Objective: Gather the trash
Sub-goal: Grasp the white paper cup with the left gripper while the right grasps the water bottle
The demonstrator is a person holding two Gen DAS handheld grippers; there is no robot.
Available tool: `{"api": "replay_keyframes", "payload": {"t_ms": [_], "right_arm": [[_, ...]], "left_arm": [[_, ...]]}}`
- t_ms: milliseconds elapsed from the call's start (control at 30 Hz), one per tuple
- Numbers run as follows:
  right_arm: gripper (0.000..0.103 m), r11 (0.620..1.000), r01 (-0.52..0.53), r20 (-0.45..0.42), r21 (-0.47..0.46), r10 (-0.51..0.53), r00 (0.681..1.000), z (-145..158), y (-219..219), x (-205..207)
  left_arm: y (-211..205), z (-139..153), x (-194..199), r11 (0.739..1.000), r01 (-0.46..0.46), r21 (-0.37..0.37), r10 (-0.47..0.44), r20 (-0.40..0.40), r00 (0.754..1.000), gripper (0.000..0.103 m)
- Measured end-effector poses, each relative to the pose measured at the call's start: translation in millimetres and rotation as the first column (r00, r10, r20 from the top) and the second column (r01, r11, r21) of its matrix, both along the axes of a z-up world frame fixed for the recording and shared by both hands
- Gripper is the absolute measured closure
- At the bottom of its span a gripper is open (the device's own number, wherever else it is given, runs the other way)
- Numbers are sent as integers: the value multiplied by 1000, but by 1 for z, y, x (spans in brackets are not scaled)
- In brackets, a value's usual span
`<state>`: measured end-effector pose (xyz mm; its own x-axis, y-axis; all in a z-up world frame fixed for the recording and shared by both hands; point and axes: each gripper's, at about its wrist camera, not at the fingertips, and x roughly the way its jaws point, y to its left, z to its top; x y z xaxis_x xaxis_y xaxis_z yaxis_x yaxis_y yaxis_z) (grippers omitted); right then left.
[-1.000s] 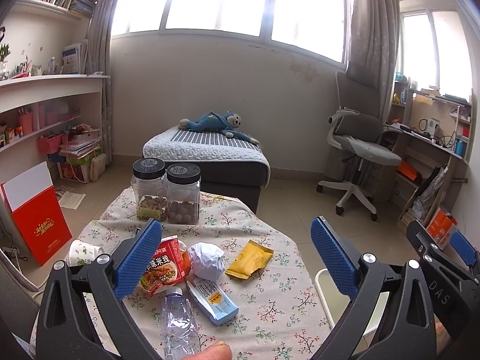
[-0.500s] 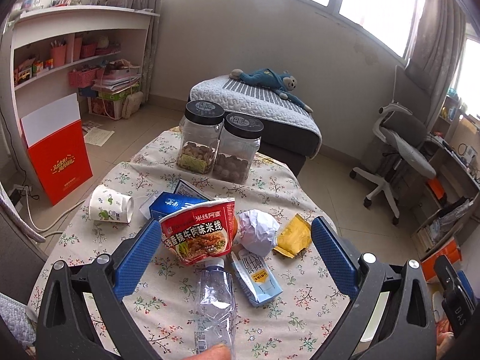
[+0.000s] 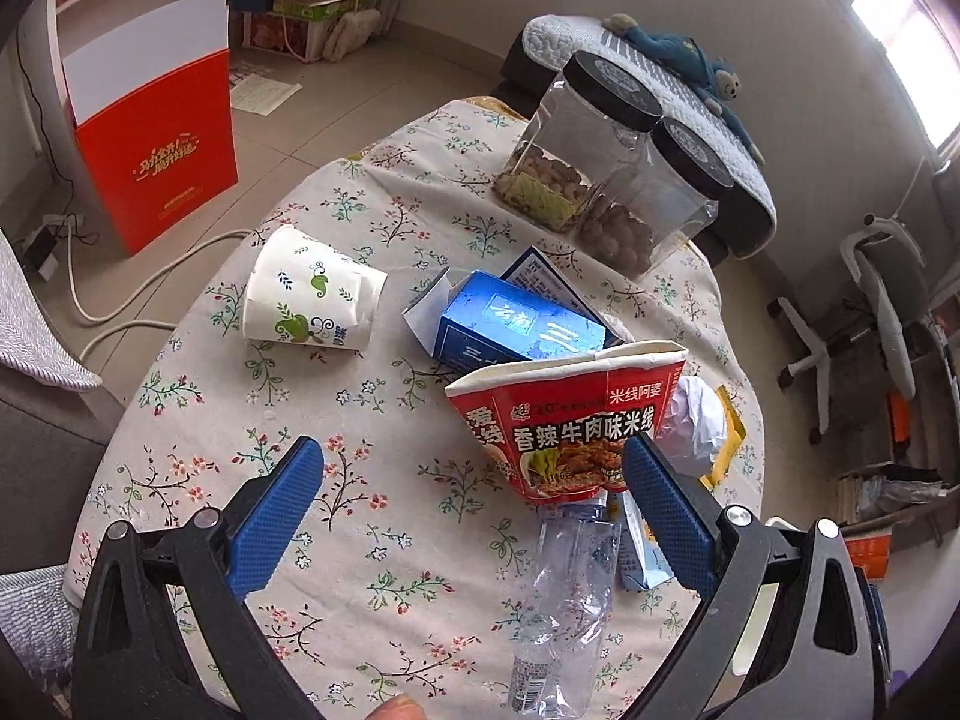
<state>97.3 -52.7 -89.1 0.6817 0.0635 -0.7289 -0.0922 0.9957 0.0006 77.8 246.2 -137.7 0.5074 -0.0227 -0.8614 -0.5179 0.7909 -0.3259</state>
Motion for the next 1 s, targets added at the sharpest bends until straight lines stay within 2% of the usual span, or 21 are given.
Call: {"api": "replay_keyframes", "payload": {"t_ms": [100, 233, 367, 467, 567, 700, 833, 900, 1000], "right_arm": [[7, 998, -49, -41, -41, 48, 998, -10, 13, 2], [7, 990, -109, -68, -88, 104, 992, -20, 29, -1], [7, 987, -136, -102, -86, 127, 987, -34, 37, 2], [7, 988, -147, -164, -45, 138, 977, -47, 40, 8], [7, 987, -160, -218, -11, 154, 964, -58, 46, 13], [7, 983, -183, -248, -9, 175, 953, -68, 58, 16], [7, 976, -217, -280, -11, 205, 938, -77, 70, 16], [7, 972, -236, -300, -14, 221, 928, -82, 75, 16], [7, 967, -254, -321, -28, 232, 918, -88, 80, 16]], "left_arm": [[18, -17, 6, 998, -34, -54, 30, -75, 997, 6], [46, -23, 11, 985, -152, -82, 144, -88, 986, 6], [69, -45, 16, 940, -290, -179, 273, -117, 955, 6], [82, -63, 25, 910, -372, -182, 346, -160, 925, 6], [96, -73, 35, 878, -439, -191, 413, -162, 896, 6], [108, -83, 55, 858, -471, -206, 447, -155, 881, 6], [117, -93, 79, 870, -451, -197, 424, -166, 890, 8], [118, -101, 90, 892, -412, -185, 381, -180, 907, 29], [112, -105, 103, 938, -327, -113, 301, -198, 933, 40]]}}
